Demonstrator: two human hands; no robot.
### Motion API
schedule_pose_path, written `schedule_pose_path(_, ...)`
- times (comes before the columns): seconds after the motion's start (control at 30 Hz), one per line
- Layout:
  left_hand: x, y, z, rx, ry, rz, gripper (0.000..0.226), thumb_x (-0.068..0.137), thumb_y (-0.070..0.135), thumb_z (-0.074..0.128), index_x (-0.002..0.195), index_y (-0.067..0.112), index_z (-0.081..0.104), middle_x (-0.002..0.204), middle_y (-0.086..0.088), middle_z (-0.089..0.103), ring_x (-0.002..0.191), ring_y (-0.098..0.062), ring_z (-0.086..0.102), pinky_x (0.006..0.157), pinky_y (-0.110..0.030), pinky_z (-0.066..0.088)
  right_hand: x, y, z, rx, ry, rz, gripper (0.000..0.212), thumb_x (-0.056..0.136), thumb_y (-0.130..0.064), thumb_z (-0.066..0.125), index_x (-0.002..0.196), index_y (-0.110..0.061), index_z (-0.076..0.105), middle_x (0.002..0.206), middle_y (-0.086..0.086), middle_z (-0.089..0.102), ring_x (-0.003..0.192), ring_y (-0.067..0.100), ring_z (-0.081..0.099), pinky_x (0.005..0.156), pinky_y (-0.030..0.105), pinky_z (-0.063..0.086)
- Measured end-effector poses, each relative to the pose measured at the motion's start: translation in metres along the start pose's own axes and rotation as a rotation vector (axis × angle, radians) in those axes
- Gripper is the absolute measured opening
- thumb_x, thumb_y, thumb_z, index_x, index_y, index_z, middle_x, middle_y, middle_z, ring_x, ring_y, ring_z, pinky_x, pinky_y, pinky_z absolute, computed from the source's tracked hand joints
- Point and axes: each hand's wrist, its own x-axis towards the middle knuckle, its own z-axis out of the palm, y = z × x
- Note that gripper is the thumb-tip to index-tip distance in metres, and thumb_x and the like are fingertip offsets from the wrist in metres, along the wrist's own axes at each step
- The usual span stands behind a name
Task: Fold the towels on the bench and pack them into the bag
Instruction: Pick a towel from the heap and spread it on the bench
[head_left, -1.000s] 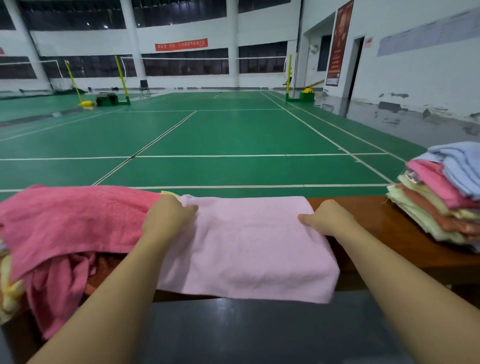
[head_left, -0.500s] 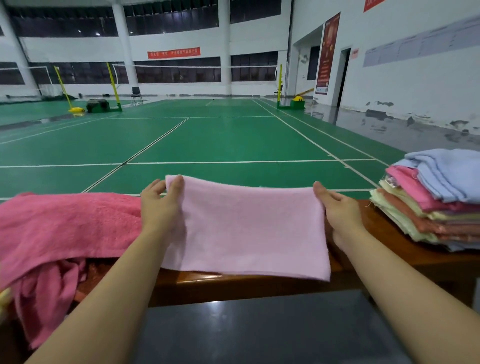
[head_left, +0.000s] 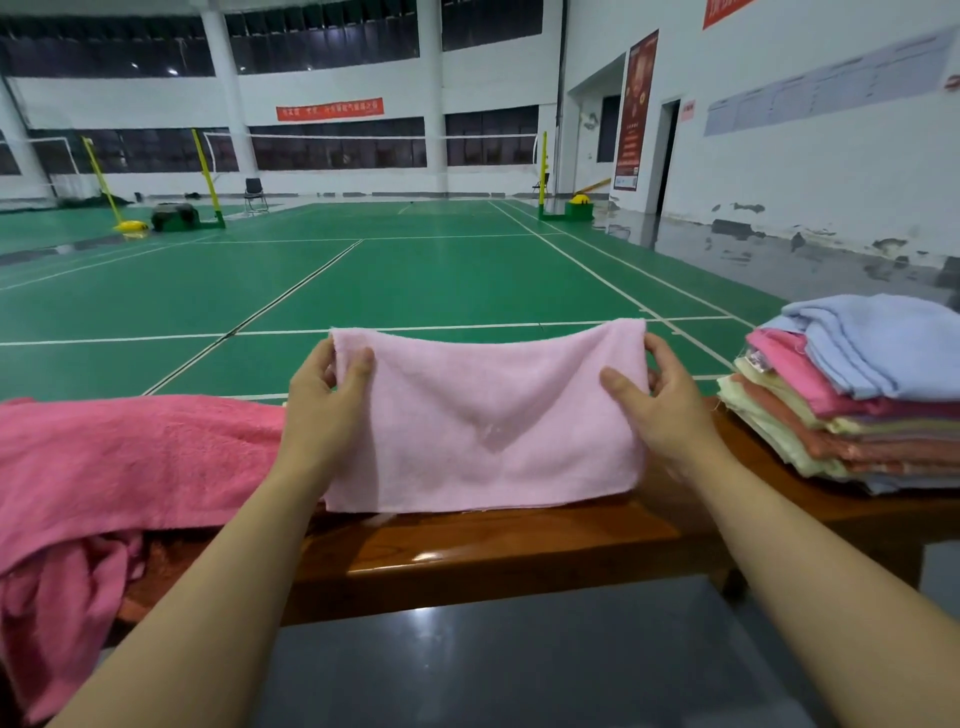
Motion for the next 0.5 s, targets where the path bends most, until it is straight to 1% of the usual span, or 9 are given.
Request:
schedule_pose_path(0.07, 0.000, 0.003, 0.000, 0.066, -0.044, 0.006, 0.034, 0.102, 0.031, 0.056, 0.134, 0.021, 0.058, 0.126, 0.004, 0.066, 0.113, -0.015, 0.063, 0.103, -0.041, 0.049, 0.000, -0.002, -0.004, -0.062, 0.005, 0.011, 0.063, 0.091, -0.042, 0.071, 0.146, -0.035, 0.042, 0.138, -0.004, 0.059, 0.116, 0.019, 0.062, 0.099, 0.048, 0.054)
schedule_pose_path(0.13, 0.004, 0.005, -0.001, 0.093, -0.070, -0.034, 0.051, 0.102, 0.034, 0.056, 0.150, 0.022, 0.044, 0.145, 0.008, 0.053, 0.128, -0.014, 0.053, 0.113, -0.041, 0.040, 0.002, -0.004, -0.010, -0.098, 0.015, 0.013, 0.063, 0.093, -0.042, 0.069, 0.148, -0.032, 0.040, 0.137, -0.004, 0.058, 0.111, 0.018, 0.063, 0.093, 0.042, 0.055)
schedule_pose_path(0.2, 0.010, 0.007, -0.002, 0.099, -0.096, -0.117, 0.053, 0.102, 0.035, 0.057, 0.151, 0.025, 0.042, 0.145, 0.012, 0.050, 0.127, -0.014, 0.052, 0.113, -0.040, 0.039, 0.006, -0.007, -0.018, -0.045, -0.007, 0.066, 0.060, 0.094, -0.038, 0.069, 0.147, -0.029, 0.043, 0.130, -0.003, 0.061, 0.099, 0.013, 0.066, 0.077, 0.030, 0.056)
schedule_pose_path(0.27, 0.013, 0.002, -0.002, 0.067, -0.150, -0.213, 0.040, 0.100, 0.031, 0.058, 0.139, 0.025, 0.054, 0.136, 0.003, 0.062, 0.114, -0.020, 0.063, 0.104, -0.043, 0.048, 0.009, -0.004, -0.022, -0.056, -0.045, 0.156, 0.058, 0.094, -0.033, 0.070, 0.146, -0.027, 0.045, 0.127, 0.003, 0.064, 0.089, 0.014, 0.068, 0.063, 0.025, 0.054)
schedule_pose_path(0.3, 0.011, -0.003, -0.001, 0.081, -0.189, -0.268, 0.035, 0.100, 0.028, 0.060, 0.134, 0.022, 0.057, 0.130, -0.002, 0.066, 0.107, -0.022, 0.065, 0.099, -0.043, 0.051, 0.007, 0.001, -0.022, -0.117, -0.069, 0.201, 0.058, 0.094, -0.030, 0.070, 0.146, -0.026, 0.045, 0.129, 0.005, 0.063, 0.089, 0.016, 0.068, 0.063, 0.026, 0.053)
schedule_pose_path(0.33, 0.009, -0.009, 0.002, 0.127, -0.226, -0.312, 0.035, 0.098, 0.027, 0.061, 0.132, 0.019, 0.059, 0.127, -0.004, 0.067, 0.104, -0.024, 0.066, 0.096, -0.041, 0.052, 0.005, 0.007, -0.021, -0.215, -0.099, 0.232, 0.060, 0.095, -0.028, 0.070, 0.148, -0.023, 0.043, 0.135, 0.007, 0.060, 0.096, 0.019, 0.067, 0.071, 0.029, 0.054)
schedule_pose_path(0.4, 0.002, -0.024, 0.008, 0.288, -0.300, -0.366, 0.042, 0.096, 0.029, 0.063, 0.135, 0.015, 0.056, 0.126, -0.005, 0.064, 0.107, -0.025, 0.063, 0.096, -0.037, 0.050, -0.001, 0.022, -0.016, -0.489, -0.174, 0.240, 0.064, 0.095, -0.028, 0.069, 0.151, -0.018, 0.040, 0.148, 0.007, 0.051, 0.120, 0.027, 0.058, 0.094, 0.035, 0.048)
schedule_pose_path(0.43, -0.002, -0.030, 0.011, 0.386, -0.329, -0.351, 0.043, 0.096, 0.030, 0.062, 0.135, 0.013, 0.055, 0.125, -0.006, 0.063, 0.109, -0.026, 0.061, 0.092, -0.034, 0.047, -0.003, 0.027, -0.015, -0.631, -0.200, 0.236, 0.064, 0.094, -0.031, 0.069, 0.150, -0.018, 0.040, 0.149, 0.007, 0.050, 0.126, 0.028, 0.054, 0.099, 0.037, 0.045)
schedule_pose_path(0.5, -0.004, -0.032, 0.016, 0.631, -0.334, -0.265, 0.041, 0.097, 0.036, 0.058, 0.129, 0.010, 0.057, 0.125, -0.012, 0.064, 0.108, -0.030, 0.060, 0.083, -0.033, 0.043, -0.004, 0.023, -0.015, -0.868, -0.165, 0.249, 0.064, 0.091, -0.044, 0.069, 0.144, -0.021, 0.042, 0.141, 0.006, 0.056, 0.121, 0.030, 0.057, 0.095, 0.040, 0.049)
